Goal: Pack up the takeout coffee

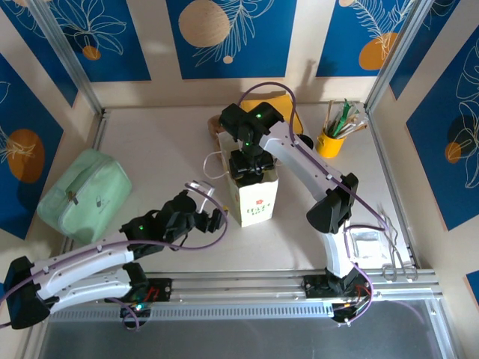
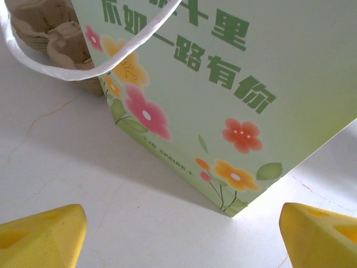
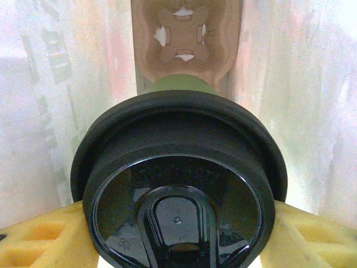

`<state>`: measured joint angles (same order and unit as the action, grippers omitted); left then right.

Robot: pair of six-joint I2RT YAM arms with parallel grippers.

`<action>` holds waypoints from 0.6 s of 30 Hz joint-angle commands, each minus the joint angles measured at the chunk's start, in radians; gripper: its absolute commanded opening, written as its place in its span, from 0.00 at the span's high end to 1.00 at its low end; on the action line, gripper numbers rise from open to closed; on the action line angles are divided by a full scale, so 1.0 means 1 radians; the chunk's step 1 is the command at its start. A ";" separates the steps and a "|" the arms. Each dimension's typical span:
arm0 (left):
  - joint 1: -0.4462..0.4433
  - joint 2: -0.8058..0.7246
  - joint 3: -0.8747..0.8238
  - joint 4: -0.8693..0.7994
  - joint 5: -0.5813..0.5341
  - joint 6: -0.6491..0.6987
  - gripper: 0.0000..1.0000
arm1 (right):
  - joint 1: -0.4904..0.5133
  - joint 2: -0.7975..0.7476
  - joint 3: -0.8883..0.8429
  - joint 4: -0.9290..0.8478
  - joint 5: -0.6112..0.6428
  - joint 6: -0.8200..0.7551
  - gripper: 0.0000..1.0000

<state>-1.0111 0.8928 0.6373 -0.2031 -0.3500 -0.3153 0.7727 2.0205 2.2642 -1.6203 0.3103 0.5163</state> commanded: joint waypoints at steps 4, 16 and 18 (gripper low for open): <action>-0.007 -0.026 -0.013 -0.016 -0.027 0.008 0.10 | 0.009 0.031 -0.021 -0.143 -0.016 0.009 0.36; -0.008 -0.026 -0.023 -0.009 -0.027 0.005 0.10 | 0.014 0.020 -0.066 -0.121 0.010 0.007 0.36; -0.006 -0.027 -0.023 -0.012 -0.030 0.005 0.10 | 0.016 0.012 -0.072 -0.111 0.014 0.005 0.36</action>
<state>-1.0115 0.8787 0.6228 -0.2035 -0.3607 -0.3153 0.7815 2.0399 2.2044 -1.6199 0.3145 0.5163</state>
